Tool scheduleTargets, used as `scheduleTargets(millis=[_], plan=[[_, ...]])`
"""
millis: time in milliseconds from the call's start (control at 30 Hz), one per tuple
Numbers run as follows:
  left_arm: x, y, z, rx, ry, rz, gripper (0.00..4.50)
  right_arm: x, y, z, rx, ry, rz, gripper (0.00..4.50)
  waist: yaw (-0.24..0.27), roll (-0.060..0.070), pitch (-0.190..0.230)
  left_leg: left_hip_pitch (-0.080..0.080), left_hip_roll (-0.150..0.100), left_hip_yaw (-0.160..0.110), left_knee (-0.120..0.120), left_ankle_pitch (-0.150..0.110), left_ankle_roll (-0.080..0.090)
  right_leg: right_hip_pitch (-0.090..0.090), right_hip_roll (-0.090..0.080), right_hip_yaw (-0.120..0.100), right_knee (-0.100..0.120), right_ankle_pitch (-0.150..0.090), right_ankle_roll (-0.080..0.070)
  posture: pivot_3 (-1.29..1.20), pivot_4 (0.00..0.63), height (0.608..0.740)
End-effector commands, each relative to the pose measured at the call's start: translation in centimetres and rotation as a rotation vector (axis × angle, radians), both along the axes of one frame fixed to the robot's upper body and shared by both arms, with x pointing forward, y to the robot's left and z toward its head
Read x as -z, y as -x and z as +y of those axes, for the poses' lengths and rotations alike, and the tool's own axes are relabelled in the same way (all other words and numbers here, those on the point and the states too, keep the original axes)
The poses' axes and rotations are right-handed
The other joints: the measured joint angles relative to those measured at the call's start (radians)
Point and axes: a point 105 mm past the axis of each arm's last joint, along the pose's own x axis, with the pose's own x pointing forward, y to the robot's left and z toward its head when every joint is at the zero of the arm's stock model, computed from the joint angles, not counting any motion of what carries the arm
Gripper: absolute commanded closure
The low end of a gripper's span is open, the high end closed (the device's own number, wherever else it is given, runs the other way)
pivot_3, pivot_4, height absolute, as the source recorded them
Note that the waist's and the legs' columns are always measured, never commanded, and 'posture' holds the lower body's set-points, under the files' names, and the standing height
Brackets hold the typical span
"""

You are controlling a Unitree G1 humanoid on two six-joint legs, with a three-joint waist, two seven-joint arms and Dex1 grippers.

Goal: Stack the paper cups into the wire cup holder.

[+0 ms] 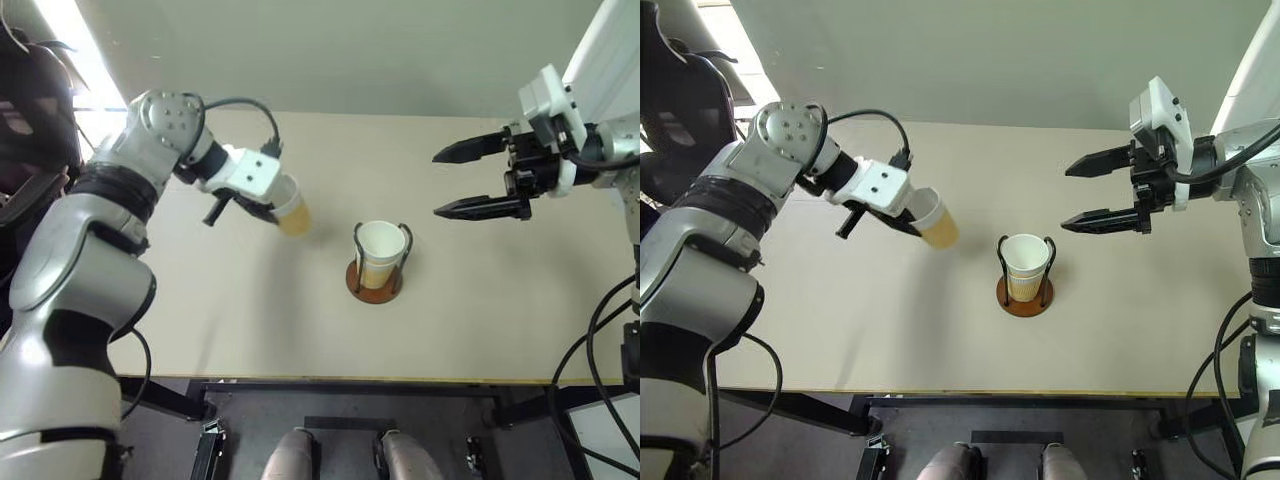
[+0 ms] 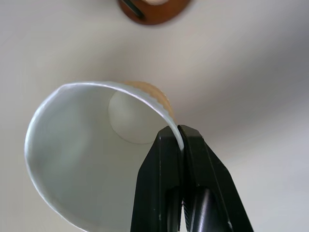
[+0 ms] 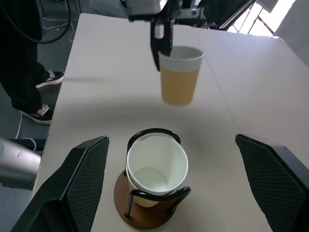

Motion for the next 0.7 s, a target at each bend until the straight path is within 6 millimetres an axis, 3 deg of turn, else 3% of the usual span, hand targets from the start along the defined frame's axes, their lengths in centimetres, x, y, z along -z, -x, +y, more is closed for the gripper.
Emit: scheduleTargets(millis=[33,267,533,700], plan=[[-3.2,0.3,-1.2,0.016,0.054,-0.042,4.46,-1.0,1.0,-0.4,-0.019,0.011,-0.052,0.15,0.000,0.000,0.000,0.000,0.001,-0.002,0.000,0.000,0.000,0.000,-0.002,0.002,0.000,0.000,0.001,0.00,0.150,0.740],[-6.5,0.7,-4.3,0.046,0.116,-0.076,4.46,-0.8,1.4,-1.1,-0.021,0.043,-0.022,0.15,0.002,0.000,0.001,0.000,-0.001,0.003,0.000,0.000,0.001,0.001,-0.001,0.001,-0.001,0.000,0.002,0.00,0.150,0.740],[-5.2,0.7,-5.2,0.080,0.037,-0.057,4.46,-0.6,1.3,-1.8,-0.035,0.047,-0.071,0.15,0.000,0.001,0.001,0.001,0.000,0.004,0.001,-0.001,0.002,0.001,0.000,0.001,0.000,0.000,0.005,0.00,0.150,0.740],[-4.8,0.9,-6.3,0.105,0.052,-0.020,4.46,0.0,1.1,-3.5,-0.052,0.082,-0.100,0.15,0.005,0.000,0.001,0.001,-0.001,0.003,0.002,-0.001,0.002,0.003,-0.001,0.001,0.000,0.000,0.007,0.00,0.150,0.740]])
